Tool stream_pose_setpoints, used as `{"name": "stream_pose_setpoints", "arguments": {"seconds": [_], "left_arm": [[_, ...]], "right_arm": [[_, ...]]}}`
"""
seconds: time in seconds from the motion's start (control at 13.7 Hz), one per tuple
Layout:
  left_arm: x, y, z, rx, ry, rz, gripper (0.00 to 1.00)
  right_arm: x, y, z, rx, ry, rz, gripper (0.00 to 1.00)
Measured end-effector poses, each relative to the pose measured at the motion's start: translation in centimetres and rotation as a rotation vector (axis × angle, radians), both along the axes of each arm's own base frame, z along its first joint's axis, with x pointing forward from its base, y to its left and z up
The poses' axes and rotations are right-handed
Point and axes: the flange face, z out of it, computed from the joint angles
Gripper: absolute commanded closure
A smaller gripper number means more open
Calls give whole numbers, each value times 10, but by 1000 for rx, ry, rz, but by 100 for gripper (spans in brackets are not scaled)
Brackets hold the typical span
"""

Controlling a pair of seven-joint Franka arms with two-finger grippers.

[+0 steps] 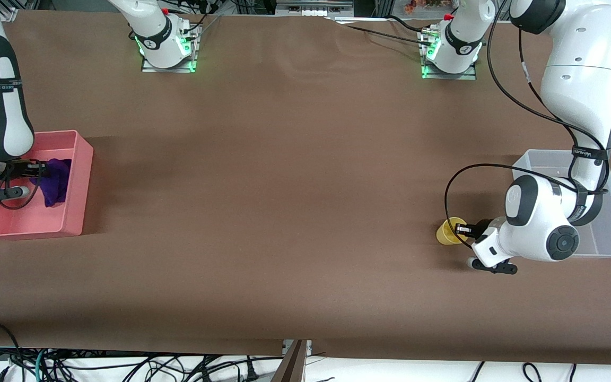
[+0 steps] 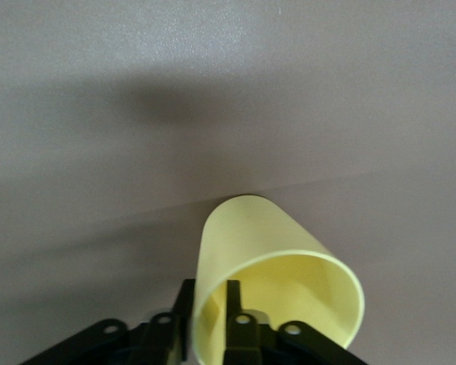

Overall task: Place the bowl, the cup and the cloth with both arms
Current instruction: 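Carry the yellow cup with the left gripper into the clear bin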

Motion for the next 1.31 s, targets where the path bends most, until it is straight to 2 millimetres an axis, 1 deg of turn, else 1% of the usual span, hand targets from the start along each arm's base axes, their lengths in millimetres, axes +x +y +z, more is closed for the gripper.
{"name": "stream_pose_setpoints", "arguments": {"seconds": [0.15, 0.22, 0.36, 0.51, 0.58, 0.66, 0.73, 0.8, 0.87, 0.95, 1.02, 1.09, 1.17, 1.24, 1.31], "left_arm": [[1, 0, 0, 1, -4, 4, 100], [2, 0, 1, 2, -7, 11, 100], [4, 1, 5, 4, -15, 18, 100], [7, 2, 16, 5, -30, 19, 100], [8, 2, 27, 7, -29, 17, 100], [8, 3, 44, 10, -21, 13, 100], [7, 5, 65, 17, -9, 7, 100], [5, 11, 89, 33, -4, -13, 100], [3, 24, 114, 58, -9, -59, 100], [1, 44, 139, 84, -25, -117, 100], [-2, 67, 158, 110, -40, -177, 100], [-7, 91, 173, 136, -40, -231, 100], [-13, 116, 183, 167, -22, -279, 100], [-19, 138, 186, 193, 0, -315, 100], [-23, 159, 185, 206, 19, -342, 100]], "right_arm": [[5, 1, 8, -4, -19, 5, 1], [9, 2, 18, -8, -39, 9, 1], [20, 5, 51, -13, -93, 20, 1], [30, 12, 93, 1, -107, 28, 1], [34, 17, 115, 12, -102, 32, 1], [38, 24, 135, 21, -100, 30, 1], [44, 34, 152, 27, -99, 20, 1], [50, 48, 164, 33, -100, 7, 1], [57, 64, 172, 36, -106, -5, 1], [63, 83, 177, 40, -112, -14, 1], [68, 102, 179, 46, -113, -25, 1], [71, 122, 183, 53, -115, -37, 1], [73, 141, 188, 58, -121, -47, 1], [73, 157, 195, 63, -128, -59, 1], [72, 173, 204, 68, -136, -72, 1]]}}
